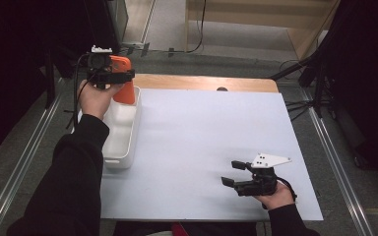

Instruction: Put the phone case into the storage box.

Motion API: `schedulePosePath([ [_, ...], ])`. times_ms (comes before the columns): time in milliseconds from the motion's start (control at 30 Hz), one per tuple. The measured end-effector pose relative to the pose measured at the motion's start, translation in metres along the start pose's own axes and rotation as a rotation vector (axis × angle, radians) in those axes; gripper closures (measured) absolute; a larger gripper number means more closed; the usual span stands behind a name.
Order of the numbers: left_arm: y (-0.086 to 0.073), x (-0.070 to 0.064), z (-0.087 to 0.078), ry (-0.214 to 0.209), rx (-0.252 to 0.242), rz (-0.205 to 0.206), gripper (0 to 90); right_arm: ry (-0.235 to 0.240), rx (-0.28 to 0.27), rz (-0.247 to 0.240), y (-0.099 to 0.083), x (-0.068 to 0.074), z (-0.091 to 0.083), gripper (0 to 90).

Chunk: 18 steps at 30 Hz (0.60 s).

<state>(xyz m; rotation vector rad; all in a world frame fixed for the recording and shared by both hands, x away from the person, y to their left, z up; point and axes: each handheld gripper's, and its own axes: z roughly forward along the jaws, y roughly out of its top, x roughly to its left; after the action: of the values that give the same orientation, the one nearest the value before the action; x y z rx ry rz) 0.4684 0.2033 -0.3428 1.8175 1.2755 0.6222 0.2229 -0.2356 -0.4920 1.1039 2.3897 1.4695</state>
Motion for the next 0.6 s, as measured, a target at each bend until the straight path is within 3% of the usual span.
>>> schedulePosePath([
  [267,-0.001,0.006,0.007,0.041,-0.006,-0.007,15.6,0.002,0.000,-0.004,0.000,0.000,0.000,23.7],
  [367,-0.002,0.009,0.011,0.030,0.002,-0.028,15.6,0.002,0.000,-0.006,0.000,0.000,0.000,23.7],
  [500,-0.003,0.010,0.017,0.054,0.003,-0.028,15.5,0.004,-0.003,-0.004,0.000,0.000,0.000,23.7],
  [600,-0.003,0.011,0.020,0.051,-0.002,-0.050,15.5,-0.003,-0.009,-0.002,0.001,0.000,-0.001,23.7],
])
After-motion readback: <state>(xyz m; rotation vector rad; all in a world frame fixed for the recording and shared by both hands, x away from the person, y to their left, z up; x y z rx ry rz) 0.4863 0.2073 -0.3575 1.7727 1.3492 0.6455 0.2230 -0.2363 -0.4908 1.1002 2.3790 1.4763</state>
